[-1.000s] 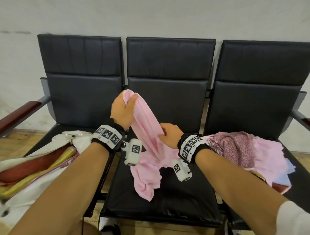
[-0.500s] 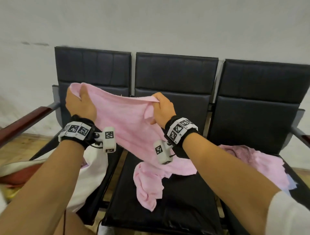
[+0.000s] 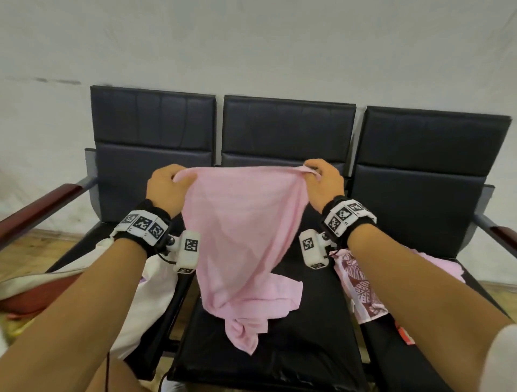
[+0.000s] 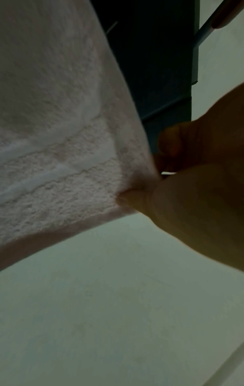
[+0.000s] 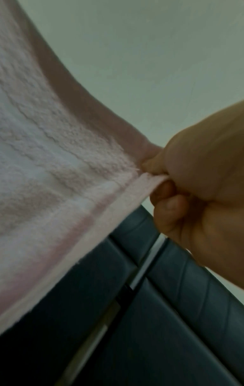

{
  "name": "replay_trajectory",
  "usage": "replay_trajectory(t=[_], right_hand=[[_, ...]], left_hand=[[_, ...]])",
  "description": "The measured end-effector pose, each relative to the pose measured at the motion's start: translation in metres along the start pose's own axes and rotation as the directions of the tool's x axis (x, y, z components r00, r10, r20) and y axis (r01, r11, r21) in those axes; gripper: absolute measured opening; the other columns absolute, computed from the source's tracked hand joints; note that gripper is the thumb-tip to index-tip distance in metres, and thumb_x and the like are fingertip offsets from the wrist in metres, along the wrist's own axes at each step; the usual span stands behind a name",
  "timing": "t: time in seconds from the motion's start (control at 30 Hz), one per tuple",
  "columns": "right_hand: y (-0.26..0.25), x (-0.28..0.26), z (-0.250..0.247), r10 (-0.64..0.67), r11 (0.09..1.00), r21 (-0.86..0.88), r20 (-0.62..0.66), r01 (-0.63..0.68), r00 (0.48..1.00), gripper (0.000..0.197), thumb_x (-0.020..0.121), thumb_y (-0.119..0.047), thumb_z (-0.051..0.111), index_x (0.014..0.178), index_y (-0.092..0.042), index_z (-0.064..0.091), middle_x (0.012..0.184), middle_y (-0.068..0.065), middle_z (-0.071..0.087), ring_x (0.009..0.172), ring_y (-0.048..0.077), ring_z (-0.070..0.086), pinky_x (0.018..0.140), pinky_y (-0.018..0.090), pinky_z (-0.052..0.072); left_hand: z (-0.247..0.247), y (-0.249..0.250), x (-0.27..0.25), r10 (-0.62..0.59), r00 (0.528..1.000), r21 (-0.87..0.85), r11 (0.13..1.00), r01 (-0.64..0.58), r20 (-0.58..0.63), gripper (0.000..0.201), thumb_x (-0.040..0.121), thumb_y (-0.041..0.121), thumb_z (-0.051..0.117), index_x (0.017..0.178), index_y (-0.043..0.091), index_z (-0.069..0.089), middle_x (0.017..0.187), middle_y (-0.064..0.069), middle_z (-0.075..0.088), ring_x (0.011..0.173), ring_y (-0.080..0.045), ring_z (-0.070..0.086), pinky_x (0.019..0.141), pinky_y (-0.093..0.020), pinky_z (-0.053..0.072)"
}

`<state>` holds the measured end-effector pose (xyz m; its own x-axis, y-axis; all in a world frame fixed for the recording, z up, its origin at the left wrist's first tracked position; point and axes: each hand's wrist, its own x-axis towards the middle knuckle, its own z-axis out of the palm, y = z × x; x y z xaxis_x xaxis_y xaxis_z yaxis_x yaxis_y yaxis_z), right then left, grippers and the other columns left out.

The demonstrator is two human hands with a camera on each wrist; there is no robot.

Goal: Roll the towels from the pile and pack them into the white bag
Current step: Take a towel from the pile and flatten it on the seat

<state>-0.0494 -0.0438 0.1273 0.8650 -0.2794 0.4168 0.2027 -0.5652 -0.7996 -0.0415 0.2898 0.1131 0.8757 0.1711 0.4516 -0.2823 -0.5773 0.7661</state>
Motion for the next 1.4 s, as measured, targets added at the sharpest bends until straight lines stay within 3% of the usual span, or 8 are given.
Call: replay_trajectory(t=[0.33,0.47,0.67,0.9,1.0,1.1,1.23,1.4], right_hand=[[0.077,-0.007,-0.026,0.232,0.970,-0.115,0.154,-0.216,0.960,0.009,0.091,-0.019,0.060,0.085,-0.017,0.066,0.069,0.008,0.069,0.048,0.019,0.066,0.045,0.023,0.049],[0.118,0.005,-0.013,0.386,0.922,-0.063,0.212,-0.382,0.898,0.009,0.066,-0.028,0.066,0.075,-0.026,0.066,0.070,0.009,0.068,0.069,0.033,0.073,0.069,0.048,0.060],[0.079,0.034,-0.011,0.156,0.986,-0.051,-0.001,-0.156,0.988,0.012,0.098,-0.021,0.049,0.089,-0.022,0.058,0.083,-0.007,0.060,0.077,0.011,0.058,0.064,0.019,0.042],[0.014,0.057,-0.029,-0.260,0.958,0.053,-0.260,0.283,0.930,0.029,0.102,-0.018,0.048,0.129,-0.009,0.056,0.129,-0.004,0.055,0.120,0.006,0.049,0.103,0.012,0.036],[0.049,0.040,-0.024,-0.226,0.974,-0.031,-0.123,0.224,0.966,0.032,0.101,-0.016,0.050,0.131,-0.007,0.056,0.132,0.008,0.059,0.120,0.017,0.053,0.102,0.019,0.036],[0.105,0.006,-0.021,-0.084,0.969,-0.222,0.124,0.110,0.989,0.021,0.100,-0.017,0.050,0.115,-0.006,0.061,0.112,0.014,0.065,0.103,0.031,0.060,0.093,0.035,0.046],[0.164,-0.063,-0.016,0.137,0.896,-0.440,0.404,0.061,0.904,0.015,0.099,-0.015,0.050,0.103,-0.007,0.061,0.095,0.006,0.061,0.086,0.022,0.056,0.083,0.028,0.042],[0.228,-0.142,-0.008,0.296,0.842,-0.539,0.509,0.031,0.808,0.010,0.092,-0.016,0.054,0.090,-0.012,0.063,0.089,0.007,0.064,0.086,0.029,0.060,0.083,0.039,0.050]], left_hand=[[0.063,-0.018,-0.003,-0.234,0.886,0.401,0.914,0.060,0.401,0.018,0.092,0.029,0.065,0.076,0.024,0.070,0.083,-0.005,0.071,0.080,-0.028,0.066,0.068,-0.032,0.051],[0.088,-0.030,-0.005,-0.328,0.826,0.533,0.845,0.040,0.458,0.017,0.084,0.020,0.077,0.098,0.011,0.075,0.094,-0.003,0.072,0.084,-0.022,0.068,0.075,-0.031,0.056],[0.101,0.007,0.028,-0.115,0.992,0.015,0.993,0.114,0.044,0.016,0.091,0.019,0.063,0.097,0.014,0.076,0.093,-0.007,0.073,0.092,-0.029,0.068,0.078,-0.031,0.050],[0.079,0.073,0.049,0.035,0.917,-0.366,0.910,-0.193,-0.396,0.018,0.093,0.017,0.062,0.105,0.012,0.074,0.099,0.002,0.069,0.084,0.010,0.062,0.080,-0.010,0.047],[0.088,0.049,0.031,0.091,0.959,-0.234,0.960,-0.157,-0.270,0.019,0.094,0.021,0.062,0.108,0.016,0.073,0.101,0.001,0.069,0.087,0.000,0.064,0.083,-0.018,0.051],[0.108,-0.005,-0.002,0.006,0.999,0.057,0.998,-0.009,0.051,0.020,0.094,0.024,0.063,0.108,0.014,0.074,0.107,-0.006,0.073,0.098,-0.024,0.067,0.090,-0.037,0.053],[0.128,-0.075,-0.072,-0.176,0.883,0.331,0.943,0.024,0.435,0.018,0.095,0.024,0.064,0.102,0.016,0.078,0.102,-0.005,0.075,0.096,-0.025,0.068,0.085,-0.032,0.051],[0.134,-0.138,-0.148,-0.339,0.725,0.454,0.890,0.042,0.599,0.019,0.092,0.029,0.067,0.079,0.019,0.076,0.078,-0.002,0.071,0.079,-0.023,0.065,0.066,-0.028,0.044]])
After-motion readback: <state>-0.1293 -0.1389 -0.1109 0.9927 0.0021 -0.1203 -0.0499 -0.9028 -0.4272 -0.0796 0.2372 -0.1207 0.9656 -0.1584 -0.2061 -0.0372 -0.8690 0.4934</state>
